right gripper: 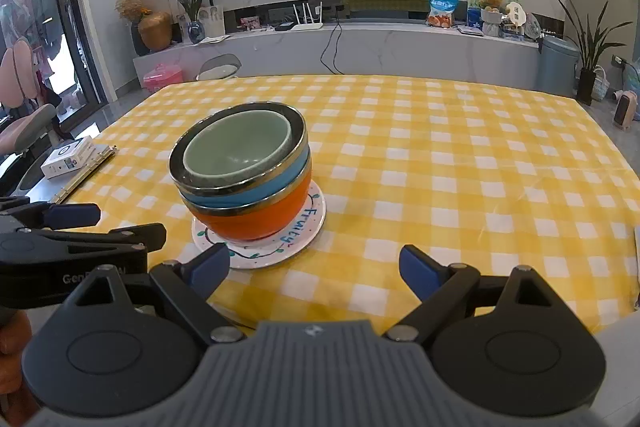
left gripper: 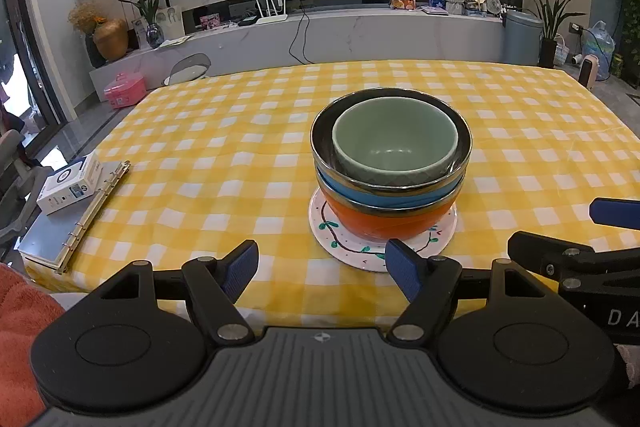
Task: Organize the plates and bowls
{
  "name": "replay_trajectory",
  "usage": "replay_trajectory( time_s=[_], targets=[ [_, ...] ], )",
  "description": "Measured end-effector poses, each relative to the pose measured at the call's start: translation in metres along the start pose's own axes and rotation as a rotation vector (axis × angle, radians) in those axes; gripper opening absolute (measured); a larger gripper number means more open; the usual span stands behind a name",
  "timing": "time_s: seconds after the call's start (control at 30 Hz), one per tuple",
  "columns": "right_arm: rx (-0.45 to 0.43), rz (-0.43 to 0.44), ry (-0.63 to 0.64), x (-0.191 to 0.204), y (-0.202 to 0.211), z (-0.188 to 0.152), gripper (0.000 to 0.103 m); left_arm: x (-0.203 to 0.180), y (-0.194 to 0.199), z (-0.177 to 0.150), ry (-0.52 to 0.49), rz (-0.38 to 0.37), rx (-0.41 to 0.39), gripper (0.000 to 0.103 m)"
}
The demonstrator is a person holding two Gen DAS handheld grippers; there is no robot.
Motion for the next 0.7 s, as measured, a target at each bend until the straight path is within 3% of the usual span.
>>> replay_trajectory(
  time_s=[0.7],
  targets=[
    [0.003, -0.005, -0.009, -0.0019, -0.0018, -0.0024, 0.09, 0.0, 0.0028, -0.0004, 0.004, 0.015, -0.008, 0.085]
  ],
)
Point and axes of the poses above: each gripper's, at about its wrist camera, not at the fingertips, and y roughly against the way its jaws point, x to its left, z to its top, the point moved 2 cm from there along -y, roughly the way its jaws point, and after that the axes turned 6 degrees about z, right-handed, at the moved point
